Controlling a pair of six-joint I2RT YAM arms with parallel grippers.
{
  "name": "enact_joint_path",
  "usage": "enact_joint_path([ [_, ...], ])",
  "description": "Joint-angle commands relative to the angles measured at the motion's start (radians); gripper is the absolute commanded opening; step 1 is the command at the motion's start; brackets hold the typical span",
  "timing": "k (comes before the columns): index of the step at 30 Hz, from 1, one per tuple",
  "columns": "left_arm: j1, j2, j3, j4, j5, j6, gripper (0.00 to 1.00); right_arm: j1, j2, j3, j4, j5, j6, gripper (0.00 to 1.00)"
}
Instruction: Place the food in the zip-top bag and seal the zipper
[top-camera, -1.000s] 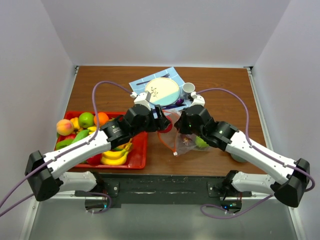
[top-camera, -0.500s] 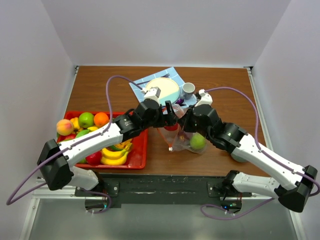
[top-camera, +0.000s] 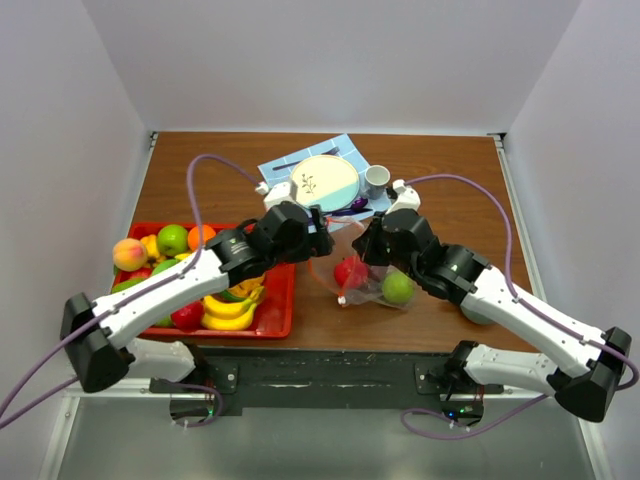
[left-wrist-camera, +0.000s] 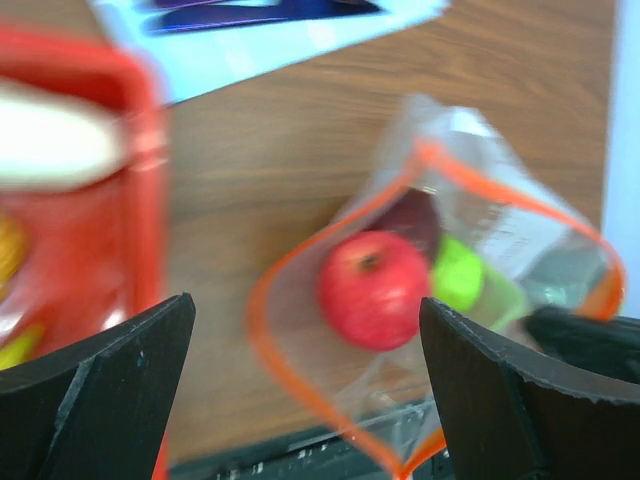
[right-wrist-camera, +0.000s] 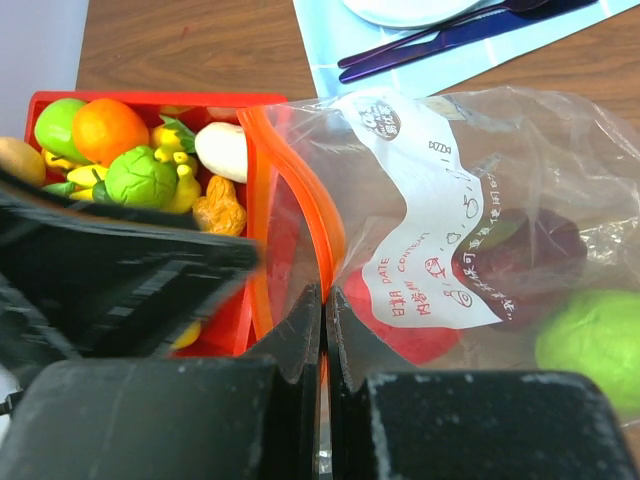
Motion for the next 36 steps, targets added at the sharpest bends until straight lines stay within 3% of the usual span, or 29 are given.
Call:
enact_joint_path([
  [1, 0.024, -0.109, 0.056, -0.443, -0.26, -0.305, 1.0, 0.004, 0.016, 0.015, 0.068, -0.02, -0.012, 0.0],
  [2, 0.051, -0.112, 0.056, -0.568, -0.274, -0.339, 1.0, 0.004, 0.019, 0.012, 0.071, -0.032, -0.01, 0.0],
  [5, 0.137, -0.145, 0.013, -0.71, -0.297, -0.436, 1.0, 0.004, 0.027, 0.0, 0.091, -0.041, -0.006, 0.0],
  [8, 0.235, -0.216, -0.05, -0.721, -0.282, -0.402, 1.0, 0.004, 0.037, -0.009, 0.109, -0.056, -0.006, 0.0],
  [15, 0.334, -0.314, -0.106, -0.746, -0.247, -0.398, 1.0, 0.004, 0.053, -0.029, 0.126, -0.089, -0.003, 0.0],
  [22, 0.487, -0.403, -0.166, -0.748, -0.205, -0.277, 1.0, 0.004, 0.043, -0.069, 0.146, -0.107, 0.0, 0.0],
  [36, 0.616, -0.471, -0.246, -0.748, -0.208, -0.174, 1.0, 0.005, 0.091, -0.075, 0.166, -0.138, -0.006, 0.0],
])
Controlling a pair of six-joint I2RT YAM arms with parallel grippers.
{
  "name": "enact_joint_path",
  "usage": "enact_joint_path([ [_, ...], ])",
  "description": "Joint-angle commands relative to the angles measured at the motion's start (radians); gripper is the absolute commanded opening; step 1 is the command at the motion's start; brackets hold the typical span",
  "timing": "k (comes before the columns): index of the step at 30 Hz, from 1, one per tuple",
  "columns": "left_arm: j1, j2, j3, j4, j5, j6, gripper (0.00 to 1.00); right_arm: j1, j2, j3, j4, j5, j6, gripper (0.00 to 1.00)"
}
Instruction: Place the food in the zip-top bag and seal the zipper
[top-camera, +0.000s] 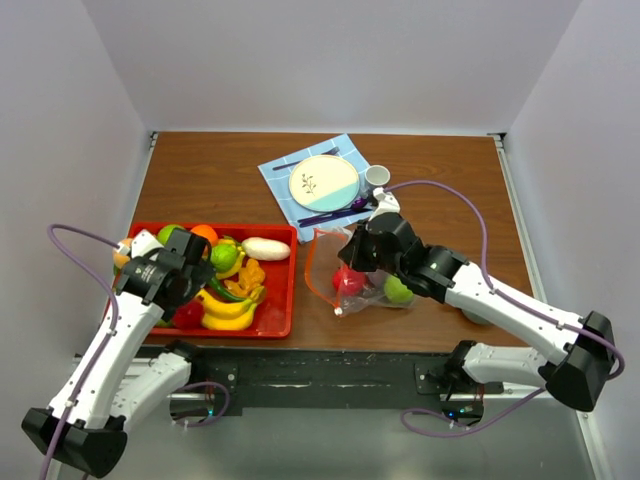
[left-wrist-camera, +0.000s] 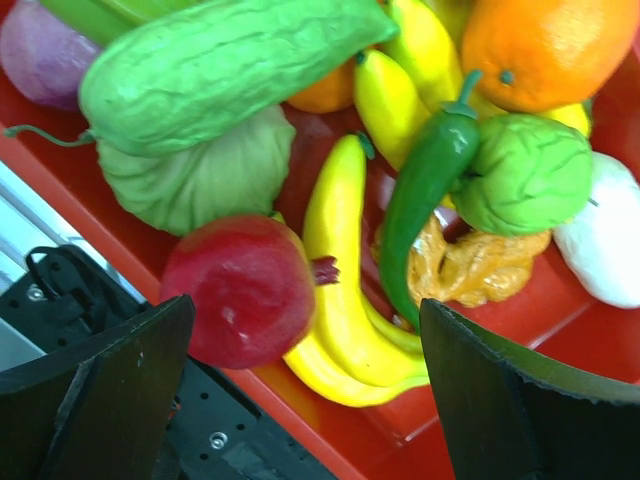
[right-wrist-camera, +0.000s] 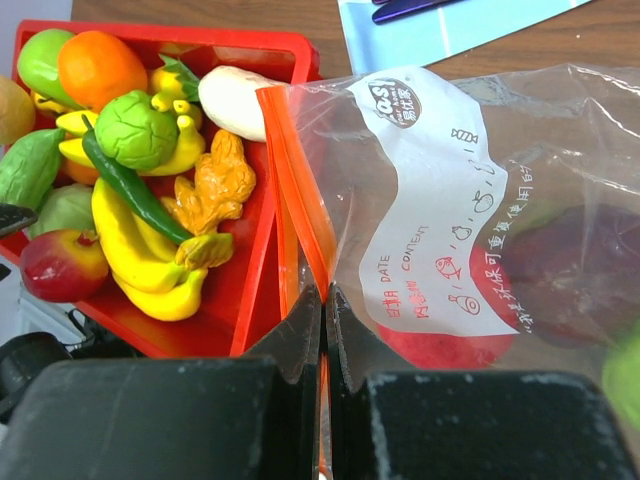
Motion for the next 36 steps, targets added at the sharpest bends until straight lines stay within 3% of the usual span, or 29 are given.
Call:
enact_joint_path([
  [1, 0.048, -0.022, -0.034, -0.006, -0.022, 0.054, 1.0, 0.004, 0.01, 0.0, 0.048, -0.014, -0.003, 0.0],
  [27, 0.057, 0.053, -0.15, 0.052, 0.024, -0.008, 0.99, 0.004, 0.037, 0.008, 0.045, -0.019, -0.009, 0.0],
  [30, 0.057, 0.058, -0.153, 0.061, 0.026, -0.005, 0.95, 0.004, 0.035, 0.006, 0.042, -0.02, -0.009, 0.0],
  [36, 0.057, 0.041, -0.127, 0.083, 0.027, 0.029, 0.59, 0.005, 0.034, 0.002, 0.042, -0.019, -0.009, 0.0],
])
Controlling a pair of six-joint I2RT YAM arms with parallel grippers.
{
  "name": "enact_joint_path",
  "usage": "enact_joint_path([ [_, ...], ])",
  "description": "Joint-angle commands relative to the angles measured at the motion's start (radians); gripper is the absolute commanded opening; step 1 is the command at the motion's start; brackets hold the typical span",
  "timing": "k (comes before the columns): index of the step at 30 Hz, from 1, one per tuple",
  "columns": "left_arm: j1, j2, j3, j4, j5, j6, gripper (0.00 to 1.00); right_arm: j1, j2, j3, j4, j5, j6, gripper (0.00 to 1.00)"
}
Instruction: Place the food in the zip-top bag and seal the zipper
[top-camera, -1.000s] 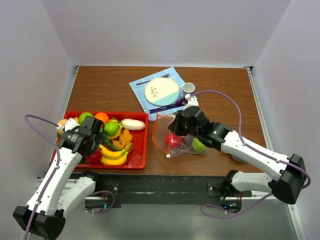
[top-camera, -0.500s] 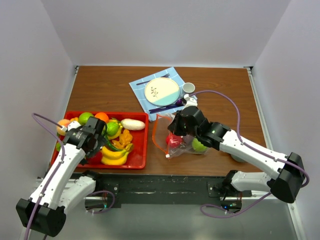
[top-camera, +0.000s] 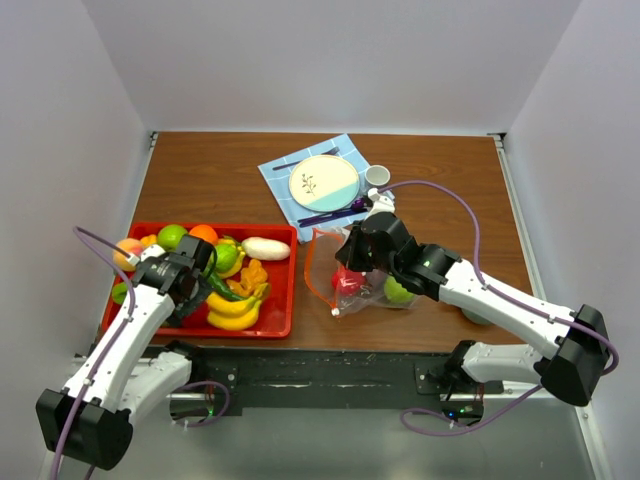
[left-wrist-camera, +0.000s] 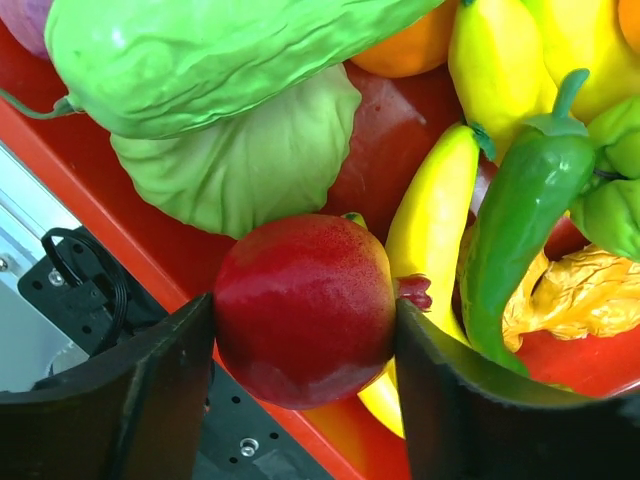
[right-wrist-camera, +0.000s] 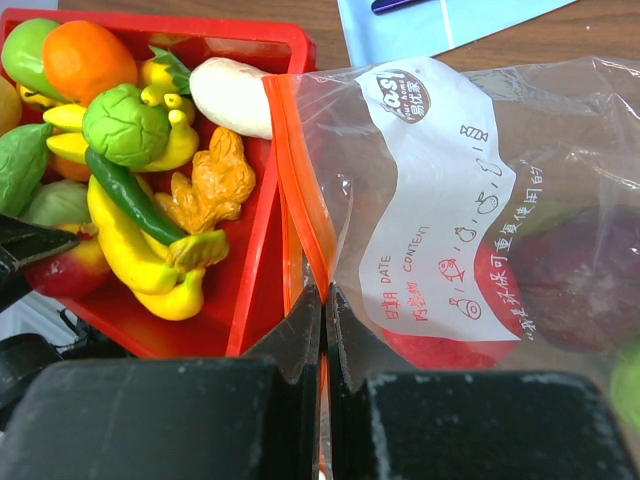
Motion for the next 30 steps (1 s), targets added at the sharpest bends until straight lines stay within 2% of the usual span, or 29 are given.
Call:
enact_joint_path([
  [1, 0.006, -0.014, 0.027, 0.041, -0.006, 0.023, 0.51, 0.004, -0.007, 0.002, 0.024, -0.009, -0.008, 0.0],
  [6, 0.006, -0.022, 0.084, 0.052, -0.003, 0.067, 0.27, 0.004, -0.007, 0.003, 0.024, -0.008, -0.01, 0.0],
  [9, 0.006, -0.014, 0.128, 0.061, 0.009, 0.113, 0.2, 0.005, -0.004, 0.006, 0.027, -0.008, -0.008, 0.0],
  [16, 0.005, 0.013, 0.196, 0.158, 0.118, 0.296, 0.14, 0.005, 0.0, 0.02, 0.028, 0.002, -0.007, 0.0],
  [20, -0.007, 0.024, 0.211, 0.261, 0.262, 0.429, 0.12, 0.004, -0.004, 0.031, 0.021, 0.005, -0.01, 0.0],
  [25, -0.027, 0.032, 0.237, 0.357, 0.381, 0.505, 0.11, 0.004, -0.006, 0.045, 0.011, 0.012, -0.011, 0.0],
  [30, -0.049, 0.079, 0.251, 0.504, 0.609, 0.548, 0.08, 0.005, -0.012, 0.057, 0.007, 0.02, -0.01, 0.0],
])
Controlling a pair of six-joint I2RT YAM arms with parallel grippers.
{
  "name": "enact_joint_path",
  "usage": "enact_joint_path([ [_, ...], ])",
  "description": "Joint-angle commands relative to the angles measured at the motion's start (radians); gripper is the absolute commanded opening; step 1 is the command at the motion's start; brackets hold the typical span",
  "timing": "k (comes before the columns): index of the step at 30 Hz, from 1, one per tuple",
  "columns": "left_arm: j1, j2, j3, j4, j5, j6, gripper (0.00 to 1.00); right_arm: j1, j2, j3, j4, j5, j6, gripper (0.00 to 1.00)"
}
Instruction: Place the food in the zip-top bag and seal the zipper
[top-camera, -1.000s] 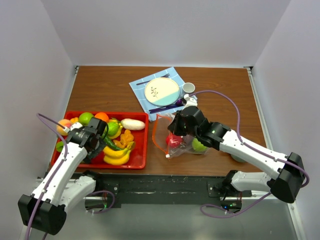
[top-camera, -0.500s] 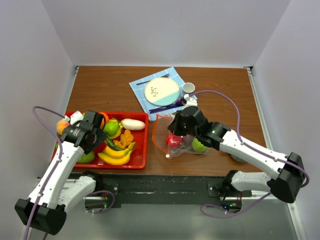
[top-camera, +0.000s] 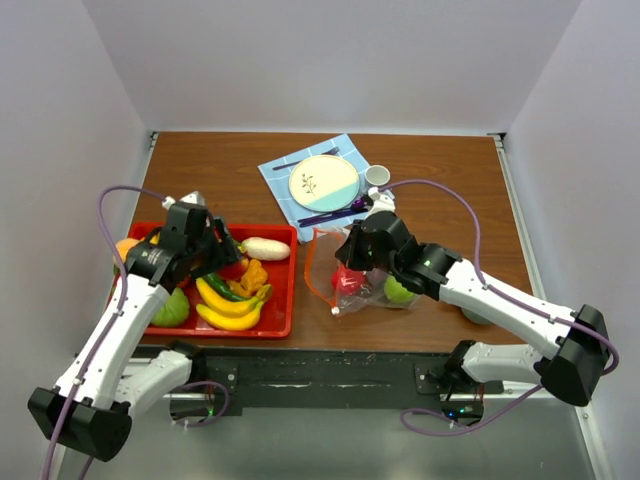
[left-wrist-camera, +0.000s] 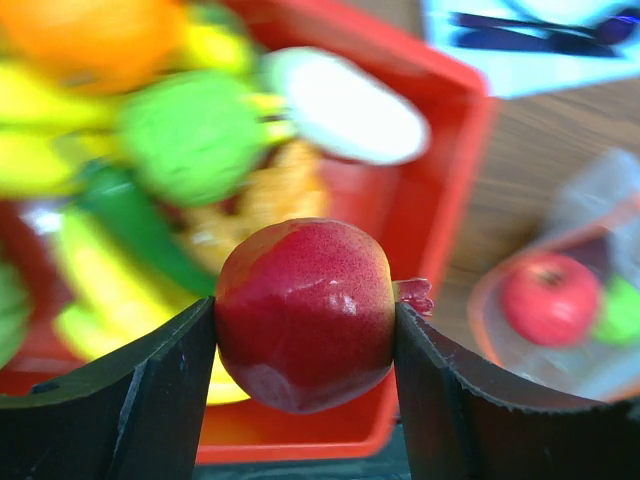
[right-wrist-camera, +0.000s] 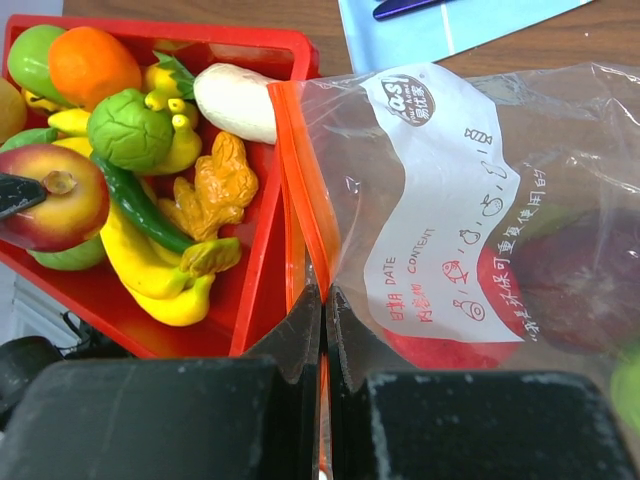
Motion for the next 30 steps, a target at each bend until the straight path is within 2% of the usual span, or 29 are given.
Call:
enact_joint_path([
  [1, -0.022, 0.041, 0.054, 0.2, 0.238, 0.082, 0.08, 0.005, -0.012, 0.057, 0.007, 0.017, -0.008, 0.0],
  [4, -0.071, 0.076, 0.07, 0.281, 0.292, 0.065, 0.08, 0.005, -0.012, 0.072, -0.002, 0.023, -0.01, 0.0],
  [8, -0.223, 0.168, 0.104, 0.384, 0.277, 0.016, 0.09, 0.004, -0.024, 0.089, -0.011, 0.028, -0.002, 0.0],
  [14, -0.359, 0.255, 0.092, 0.554, 0.28, -0.06, 0.09, 0.005, -0.064, 0.11, -0.048, 0.051, 0.007, 0.0],
  [19, -0.428, 0.357, 0.123, 0.64, 0.259, -0.096, 0.09, 0.005, -0.105, 0.107, -0.065, 0.056, 0.029, 0.0],
  [21, -0.447, 0.381, 0.144, 0.66, 0.197, -0.115, 0.09, 0.004, -0.13, 0.104, -0.082, 0.065, 0.038, 0.0],
  [22, -0.465, 0.398, 0.15, 0.668, 0.171, -0.121, 0.11, 0.004, -0.138, 0.104, -0.088, 0.066, 0.04, 0.0],
  [23, -0.473, 0.406, 0.155, 0.685, 0.115, -0.129, 0.17, 0.005, -0.145, 0.101, -0.093, 0.072, 0.046, 0.0],
  [25, -0.505, 0.415, 0.163, 0.7, 0.044, -0.153, 0.19, 0.005, -0.164, 0.1, -0.1, 0.076, 0.049, 0.0],
  [26, -0.513, 0.418, 0.16, 0.718, -0.008, -0.162, 0.25, 0.004, -0.168, 0.1, -0.106, 0.074, 0.055, 0.0],
  [28, -0.524, 0.432, 0.16, 0.729, -0.034, -0.188, 0.26, 0.005, -0.179, 0.098, -0.114, 0.074, 0.058, 0.0],
  [30, -0.537, 0.44, 0.166, 0.738, -0.057, -0.193, 0.33, 0.005, -0.191, 0.095, -0.122, 0.074, 0.061, 0.0],
])
